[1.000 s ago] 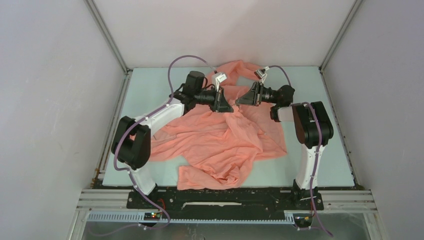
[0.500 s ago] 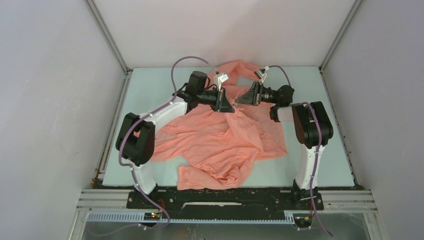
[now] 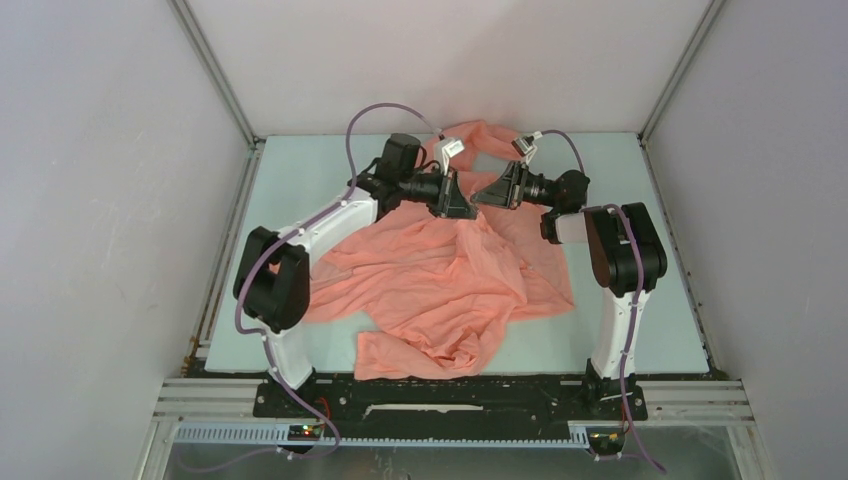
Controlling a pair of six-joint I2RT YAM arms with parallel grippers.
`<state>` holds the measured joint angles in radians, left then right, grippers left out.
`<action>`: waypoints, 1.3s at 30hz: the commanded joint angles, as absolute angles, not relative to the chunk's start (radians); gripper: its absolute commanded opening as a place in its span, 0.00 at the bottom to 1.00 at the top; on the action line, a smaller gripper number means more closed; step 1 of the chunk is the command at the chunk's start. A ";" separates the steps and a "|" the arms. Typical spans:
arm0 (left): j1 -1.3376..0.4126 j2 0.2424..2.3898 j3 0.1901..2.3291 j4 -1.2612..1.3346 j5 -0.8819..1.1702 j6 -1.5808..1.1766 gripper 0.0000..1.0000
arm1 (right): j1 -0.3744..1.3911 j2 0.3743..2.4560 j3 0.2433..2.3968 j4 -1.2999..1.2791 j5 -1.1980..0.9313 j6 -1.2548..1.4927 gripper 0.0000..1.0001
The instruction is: Zip up the jacket
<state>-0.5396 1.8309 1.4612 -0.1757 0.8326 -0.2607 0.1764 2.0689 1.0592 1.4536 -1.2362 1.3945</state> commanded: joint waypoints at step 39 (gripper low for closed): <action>-0.672 1.439 1.136 -0.049 0.261 -0.808 0.64 | 0.186 2.053 1.047 1.520 -1.237 1.398 0.00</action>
